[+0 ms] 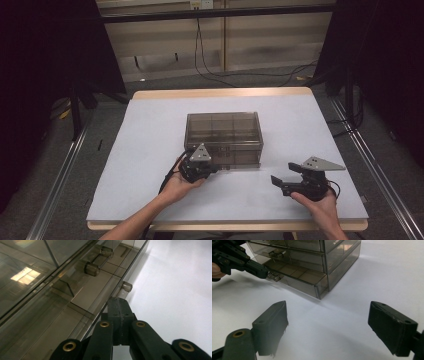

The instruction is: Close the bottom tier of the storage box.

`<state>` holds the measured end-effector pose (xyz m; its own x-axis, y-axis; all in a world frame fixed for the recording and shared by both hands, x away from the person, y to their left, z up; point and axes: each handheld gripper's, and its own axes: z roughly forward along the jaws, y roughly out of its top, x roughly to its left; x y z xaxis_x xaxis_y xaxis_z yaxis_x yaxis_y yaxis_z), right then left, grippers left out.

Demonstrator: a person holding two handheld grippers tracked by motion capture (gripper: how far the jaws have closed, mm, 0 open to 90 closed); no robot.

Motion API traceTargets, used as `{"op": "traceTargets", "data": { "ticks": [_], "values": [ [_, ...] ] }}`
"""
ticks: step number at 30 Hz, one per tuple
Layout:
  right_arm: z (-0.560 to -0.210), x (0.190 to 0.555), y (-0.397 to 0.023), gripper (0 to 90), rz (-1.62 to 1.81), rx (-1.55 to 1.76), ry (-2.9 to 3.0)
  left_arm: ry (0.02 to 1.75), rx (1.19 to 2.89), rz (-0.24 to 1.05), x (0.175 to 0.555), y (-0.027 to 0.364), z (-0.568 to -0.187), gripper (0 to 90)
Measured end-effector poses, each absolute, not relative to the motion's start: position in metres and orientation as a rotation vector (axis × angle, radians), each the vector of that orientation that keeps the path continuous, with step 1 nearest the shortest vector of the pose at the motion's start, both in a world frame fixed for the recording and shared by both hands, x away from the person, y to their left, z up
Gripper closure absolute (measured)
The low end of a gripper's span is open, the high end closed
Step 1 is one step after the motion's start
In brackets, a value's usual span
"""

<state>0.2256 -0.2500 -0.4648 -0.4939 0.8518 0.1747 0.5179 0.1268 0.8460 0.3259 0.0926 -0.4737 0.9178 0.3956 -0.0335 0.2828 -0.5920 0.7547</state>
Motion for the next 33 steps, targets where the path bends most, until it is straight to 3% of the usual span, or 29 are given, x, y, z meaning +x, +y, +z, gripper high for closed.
{"op": "traceTargets", "data": {
  "ticks": [33],
  "values": [
    [-0.4648, 0.2248, -0.2501, 16.1, 1.303, 1.334, 2.059, 0.527, 2.252, 0.187, 0.3349, 0.0909, -0.4748, 90.0]
  ]
}}
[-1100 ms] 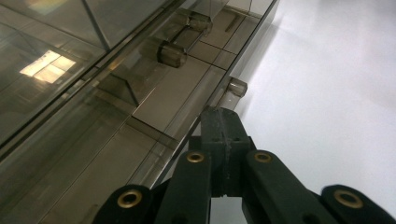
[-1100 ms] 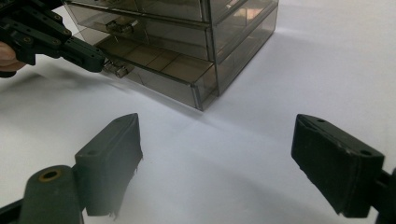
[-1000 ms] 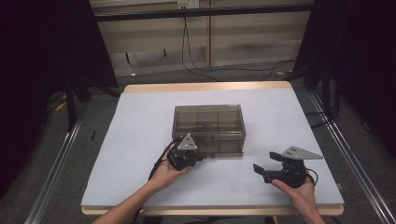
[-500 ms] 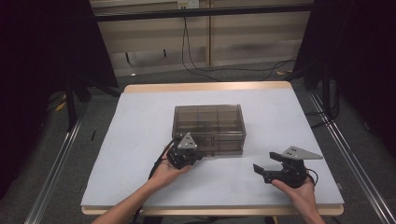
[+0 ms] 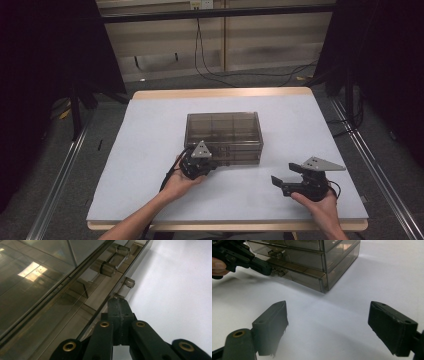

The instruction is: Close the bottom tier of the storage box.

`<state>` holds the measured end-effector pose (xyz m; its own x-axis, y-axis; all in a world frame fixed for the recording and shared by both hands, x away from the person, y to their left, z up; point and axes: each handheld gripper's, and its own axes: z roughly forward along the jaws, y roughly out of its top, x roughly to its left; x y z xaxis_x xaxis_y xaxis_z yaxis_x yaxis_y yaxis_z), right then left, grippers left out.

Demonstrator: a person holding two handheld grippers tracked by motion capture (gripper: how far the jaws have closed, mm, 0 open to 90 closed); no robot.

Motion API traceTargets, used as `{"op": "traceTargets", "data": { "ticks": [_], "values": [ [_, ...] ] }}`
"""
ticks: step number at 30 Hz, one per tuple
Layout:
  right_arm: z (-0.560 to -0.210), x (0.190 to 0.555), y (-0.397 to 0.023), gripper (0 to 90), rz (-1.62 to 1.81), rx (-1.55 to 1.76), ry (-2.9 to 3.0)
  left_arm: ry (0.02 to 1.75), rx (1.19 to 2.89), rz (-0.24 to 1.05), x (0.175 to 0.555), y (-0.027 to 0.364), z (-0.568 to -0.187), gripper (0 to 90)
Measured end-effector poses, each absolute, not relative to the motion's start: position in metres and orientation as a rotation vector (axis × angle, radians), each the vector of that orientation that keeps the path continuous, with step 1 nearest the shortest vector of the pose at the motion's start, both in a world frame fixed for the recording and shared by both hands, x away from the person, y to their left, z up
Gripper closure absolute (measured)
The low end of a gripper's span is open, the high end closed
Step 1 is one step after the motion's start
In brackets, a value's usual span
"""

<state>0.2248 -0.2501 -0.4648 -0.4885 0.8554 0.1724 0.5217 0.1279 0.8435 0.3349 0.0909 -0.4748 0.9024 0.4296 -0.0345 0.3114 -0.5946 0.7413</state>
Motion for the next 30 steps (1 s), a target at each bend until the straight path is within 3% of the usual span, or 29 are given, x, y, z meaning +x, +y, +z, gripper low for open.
{"op": "traceTargets", "data": {
  "ticks": [30],
  "values": [
    [-0.4649, 0.2243, -0.2501, 16.1, 1.309, 1.338, 2.059, 0.562, 2.236, 0.201, 0.34, 0.0904, -0.4772, 90.0]
  ]
}}
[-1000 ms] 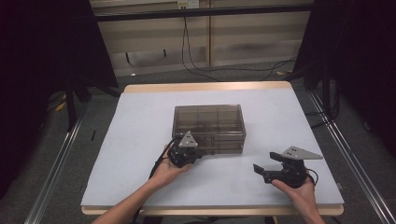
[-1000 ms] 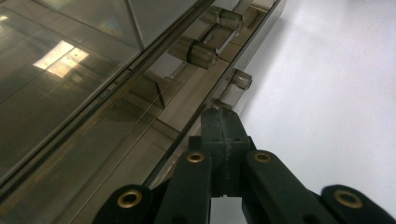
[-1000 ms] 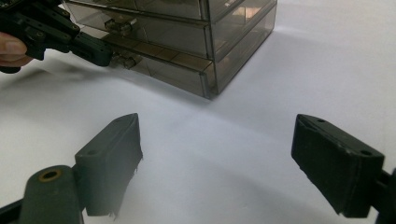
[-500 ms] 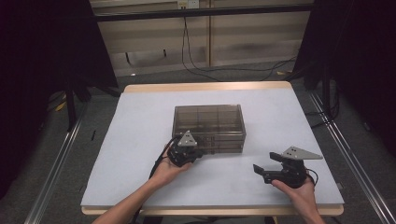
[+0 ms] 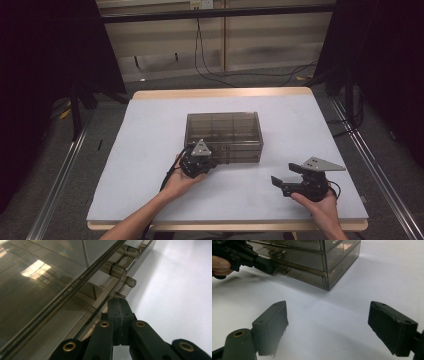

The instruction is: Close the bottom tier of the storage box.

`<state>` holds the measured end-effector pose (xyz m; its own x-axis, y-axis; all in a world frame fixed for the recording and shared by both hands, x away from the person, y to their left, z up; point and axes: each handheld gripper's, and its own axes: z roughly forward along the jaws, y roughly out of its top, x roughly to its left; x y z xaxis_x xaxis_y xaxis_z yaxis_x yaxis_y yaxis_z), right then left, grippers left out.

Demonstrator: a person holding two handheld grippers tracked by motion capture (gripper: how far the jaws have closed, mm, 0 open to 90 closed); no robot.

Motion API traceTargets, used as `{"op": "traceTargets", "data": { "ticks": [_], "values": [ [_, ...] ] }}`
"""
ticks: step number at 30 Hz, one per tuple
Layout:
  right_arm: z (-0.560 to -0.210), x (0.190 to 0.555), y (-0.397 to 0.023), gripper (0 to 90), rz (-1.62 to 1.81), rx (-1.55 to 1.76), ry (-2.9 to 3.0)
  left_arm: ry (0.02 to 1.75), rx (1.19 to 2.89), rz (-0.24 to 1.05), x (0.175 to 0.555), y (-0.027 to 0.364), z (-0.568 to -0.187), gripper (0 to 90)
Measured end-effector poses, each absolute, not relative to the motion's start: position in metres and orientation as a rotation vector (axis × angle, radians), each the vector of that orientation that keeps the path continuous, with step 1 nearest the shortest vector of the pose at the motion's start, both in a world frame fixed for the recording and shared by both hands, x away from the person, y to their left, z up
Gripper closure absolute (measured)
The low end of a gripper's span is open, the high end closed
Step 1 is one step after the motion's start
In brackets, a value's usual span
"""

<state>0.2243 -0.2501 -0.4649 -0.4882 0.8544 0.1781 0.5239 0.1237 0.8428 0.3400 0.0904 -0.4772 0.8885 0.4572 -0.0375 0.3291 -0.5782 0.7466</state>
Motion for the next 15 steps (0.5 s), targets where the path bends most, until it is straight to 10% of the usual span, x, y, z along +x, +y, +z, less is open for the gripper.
{"op": "traceTargets", "data": {
  "ticks": [15],
  "values": [
    [-0.4653, 0.2244, -0.2503, 16.1, 1.307, 1.338, 2.062, 0.569, 2.241, 0.211, 0.3427, 0.091, -0.4778, 90.0]
  ]
}}
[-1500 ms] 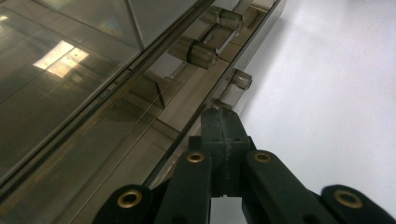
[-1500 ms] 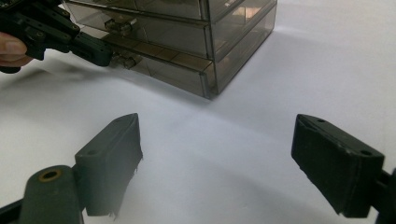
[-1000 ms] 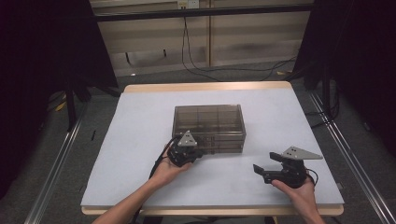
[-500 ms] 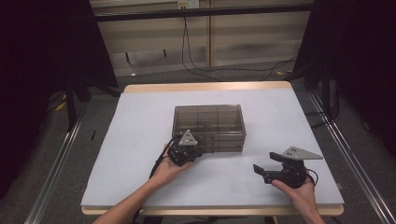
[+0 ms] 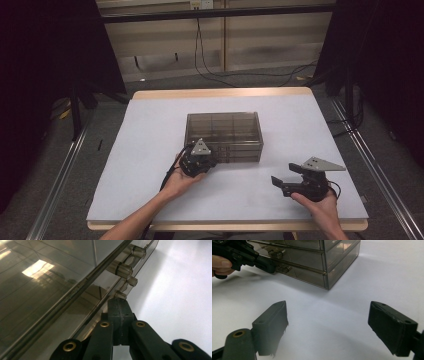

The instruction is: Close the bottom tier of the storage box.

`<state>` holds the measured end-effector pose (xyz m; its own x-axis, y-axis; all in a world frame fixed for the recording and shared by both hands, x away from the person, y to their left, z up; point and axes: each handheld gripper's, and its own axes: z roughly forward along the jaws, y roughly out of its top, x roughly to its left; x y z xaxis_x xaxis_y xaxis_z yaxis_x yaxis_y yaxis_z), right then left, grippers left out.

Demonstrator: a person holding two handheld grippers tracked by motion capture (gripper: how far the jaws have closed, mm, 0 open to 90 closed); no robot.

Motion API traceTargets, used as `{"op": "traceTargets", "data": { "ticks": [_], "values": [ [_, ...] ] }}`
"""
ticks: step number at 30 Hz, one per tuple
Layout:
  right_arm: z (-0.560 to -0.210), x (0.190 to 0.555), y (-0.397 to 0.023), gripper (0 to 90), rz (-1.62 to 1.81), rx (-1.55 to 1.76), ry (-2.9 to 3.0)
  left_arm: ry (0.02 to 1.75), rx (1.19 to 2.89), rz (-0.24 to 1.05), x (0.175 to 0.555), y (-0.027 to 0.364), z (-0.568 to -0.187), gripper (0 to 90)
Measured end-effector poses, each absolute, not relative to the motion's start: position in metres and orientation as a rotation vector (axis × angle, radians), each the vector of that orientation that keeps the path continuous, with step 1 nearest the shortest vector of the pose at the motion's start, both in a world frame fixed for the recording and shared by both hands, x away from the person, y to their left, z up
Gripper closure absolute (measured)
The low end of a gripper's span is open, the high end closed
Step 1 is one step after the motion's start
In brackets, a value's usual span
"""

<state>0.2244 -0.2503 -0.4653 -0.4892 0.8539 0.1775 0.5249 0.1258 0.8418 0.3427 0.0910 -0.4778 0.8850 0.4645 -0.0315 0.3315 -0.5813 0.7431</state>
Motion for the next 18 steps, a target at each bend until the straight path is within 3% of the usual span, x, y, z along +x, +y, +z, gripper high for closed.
{"op": "traceTargets", "data": {
  "ticks": [15, 18],
  "values": [
    [-0.4653, 0.2244, -0.2512, 16.1, 1.308, 1.337, 2.064, 0.577, 2.243, 0.194, 0.3442, 0.0918, -0.4795, 90.0],
    [-0.4652, 0.2243, -0.2514, 16.1, 1.311, 1.335, 2.064, 0.577, 2.243, 0.182, 0.3428, 0.095, -0.4782, 84.8]
  ]
}}
